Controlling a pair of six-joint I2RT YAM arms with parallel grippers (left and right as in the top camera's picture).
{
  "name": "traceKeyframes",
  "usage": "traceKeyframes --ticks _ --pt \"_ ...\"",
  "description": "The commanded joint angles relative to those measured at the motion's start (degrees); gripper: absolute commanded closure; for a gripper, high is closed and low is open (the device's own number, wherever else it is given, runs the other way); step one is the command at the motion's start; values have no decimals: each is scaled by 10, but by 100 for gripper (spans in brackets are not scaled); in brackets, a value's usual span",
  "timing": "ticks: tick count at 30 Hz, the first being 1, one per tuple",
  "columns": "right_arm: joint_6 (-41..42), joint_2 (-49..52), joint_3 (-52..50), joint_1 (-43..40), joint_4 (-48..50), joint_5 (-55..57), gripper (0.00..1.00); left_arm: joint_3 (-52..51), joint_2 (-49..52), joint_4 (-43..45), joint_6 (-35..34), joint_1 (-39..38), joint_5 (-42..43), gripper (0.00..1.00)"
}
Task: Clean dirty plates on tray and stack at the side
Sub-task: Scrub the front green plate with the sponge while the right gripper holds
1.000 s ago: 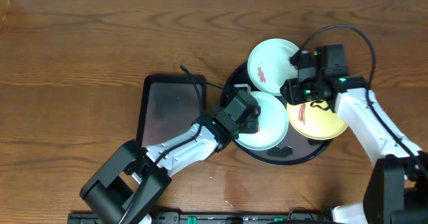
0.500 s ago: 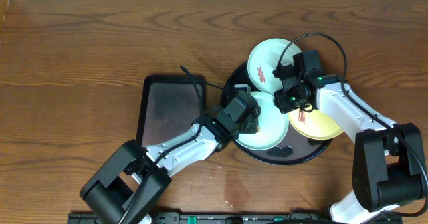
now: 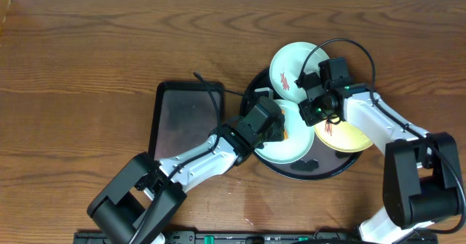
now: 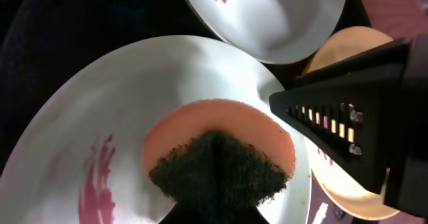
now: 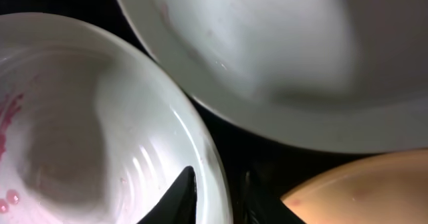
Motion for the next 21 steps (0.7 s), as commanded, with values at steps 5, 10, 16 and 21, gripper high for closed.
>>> traceKeyframes --ticks 5,10,16,21 --pt "-8 23 -6 1 4 6 87 3 0 2 -22 -2 -16 92" --pt "-8 23 -6 1 4 6 90 3 1 11 -49 -2 -16 92" --pt "-7 23 -5 1 4 6 92 3 10 19 -77 -2 -20 88" --pt "-7 23 -5 1 4 6 91 3 23 25 -95 -2 -20 47"
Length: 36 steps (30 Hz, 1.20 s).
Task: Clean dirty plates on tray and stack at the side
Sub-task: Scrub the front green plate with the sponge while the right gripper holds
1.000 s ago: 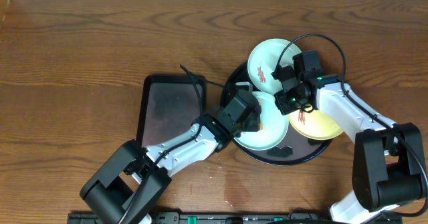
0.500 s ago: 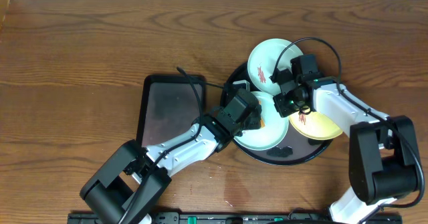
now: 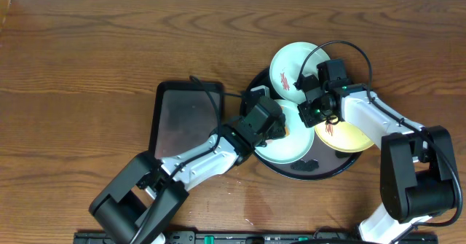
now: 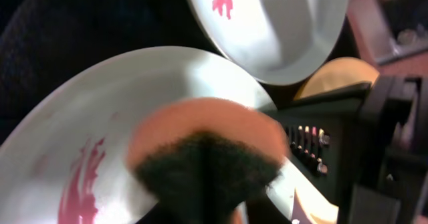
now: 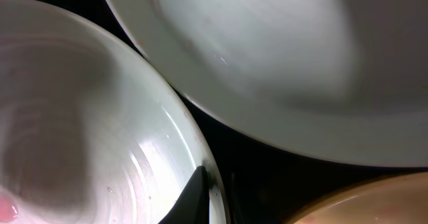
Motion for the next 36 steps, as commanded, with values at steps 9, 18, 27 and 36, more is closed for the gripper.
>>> traceKeyframes --ticks 9,18,27,36 --pt "1 2 -3 2 0 6 91 3 16 1 -16 -1 -9 34" --pt "1 2 -3 2 -1 6 90 3 18 -3 -15 -1 -9 49" --pt "1 2 -3 2 -3 6 90 3 68 -5 -15 -1 -9 54" --pt "1 2 -3 2 -3 6 90 3 80 2 -15 -1 -8 75"
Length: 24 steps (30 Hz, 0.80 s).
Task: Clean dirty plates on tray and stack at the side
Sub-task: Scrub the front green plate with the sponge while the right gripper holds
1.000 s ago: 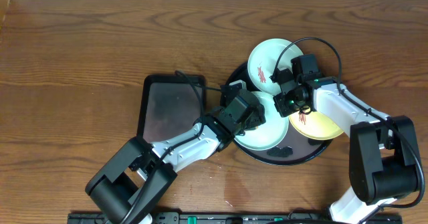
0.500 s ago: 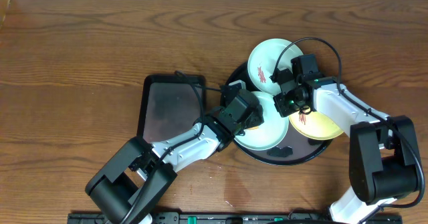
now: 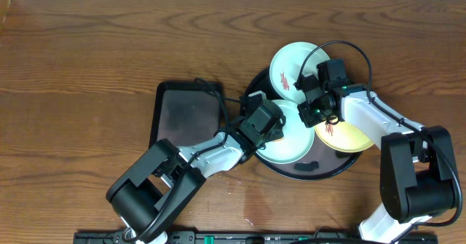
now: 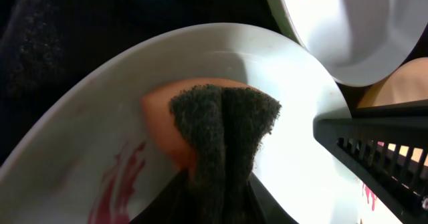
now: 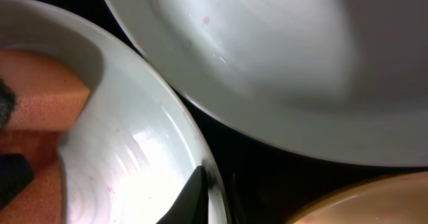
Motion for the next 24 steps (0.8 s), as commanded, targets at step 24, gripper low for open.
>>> traceKeyframes --ticks 24 --pt "1 2 -3 2 -3 6 90 0 -22 -29 46 -2 -9 92"
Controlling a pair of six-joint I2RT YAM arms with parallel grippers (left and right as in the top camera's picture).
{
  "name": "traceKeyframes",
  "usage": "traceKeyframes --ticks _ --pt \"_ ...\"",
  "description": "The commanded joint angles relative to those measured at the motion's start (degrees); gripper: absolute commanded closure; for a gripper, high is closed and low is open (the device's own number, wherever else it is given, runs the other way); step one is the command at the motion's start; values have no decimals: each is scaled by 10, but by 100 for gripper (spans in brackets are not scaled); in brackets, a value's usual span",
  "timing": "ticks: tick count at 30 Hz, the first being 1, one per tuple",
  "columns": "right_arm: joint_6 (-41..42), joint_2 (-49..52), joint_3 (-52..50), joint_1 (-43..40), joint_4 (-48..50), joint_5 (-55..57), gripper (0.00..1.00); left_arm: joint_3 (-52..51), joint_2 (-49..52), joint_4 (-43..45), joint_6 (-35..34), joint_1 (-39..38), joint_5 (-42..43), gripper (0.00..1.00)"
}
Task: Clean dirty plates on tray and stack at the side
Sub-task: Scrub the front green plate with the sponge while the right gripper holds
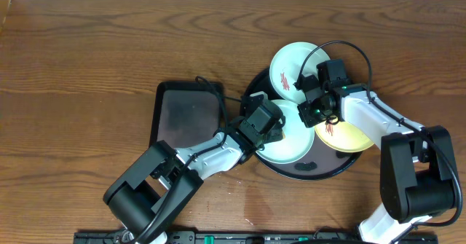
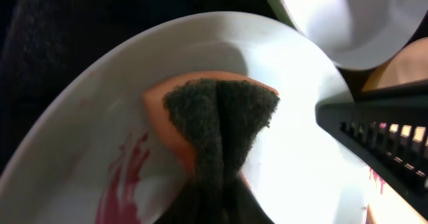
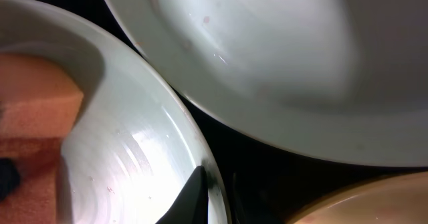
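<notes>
A round black tray (image 1: 320, 168) carries three plates. The middle white plate (image 1: 293, 148) has a red smear (image 2: 124, 177) on its near left side. My left gripper (image 2: 215, 198) is shut on an orange sponge (image 2: 214, 117) with a dark scouring face, pressed onto that plate's inside. My right gripper (image 3: 217, 189) is shut on the same plate's rim (image 3: 200, 144), one finger inside and one beneath. A second white plate (image 1: 287, 65) with red marks leans on the tray's far edge. A yellow plate (image 1: 348, 137) lies on the right, also marked red.
A dark rectangular tray (image 1: 186, 116) lies on the wooden table to the left of the round tray, with my left arm crossing its near right corner. The three plates crowd each other, and both wrists meet over the middle one.
The sponge has shifted slightly toward the plate's near left. The right gripper still holds the rim in the same spot. The red smear looks the same.
At first the sponge pressed on the plate's middle and my right fingers straddled its rim with a gap. Then the right gripper was shut on the rim and the sponge sat further right. Later the sponge stood turned on the plate's far part, where it remains.
</notes>
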Motion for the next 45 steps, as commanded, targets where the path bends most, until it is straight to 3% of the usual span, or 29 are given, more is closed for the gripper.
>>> traceKeyframes --ticks 1,10,14,28,35,45 --pt "0 2 -3 2 -3 6 90 0 -10 -8 11 -2 -14 92" --pt "0 2 -3 2 -3 6 90 0 -10 -72 11 -2 -17 92" --pt "0 2 -3 2 -3 6 90 0 -10 -133 10 -2 -70 92" --pt "1 2 -3 2 -4 6 90 24 -81 -147 39 -2 -166 92" --pt "1 2 -2 2 -4 6 90 23 -78 -83 30 -3 -120 93" --pt "1 2 -2 2 -6 6 90 23 7 -17 -69 -19 -101 93"
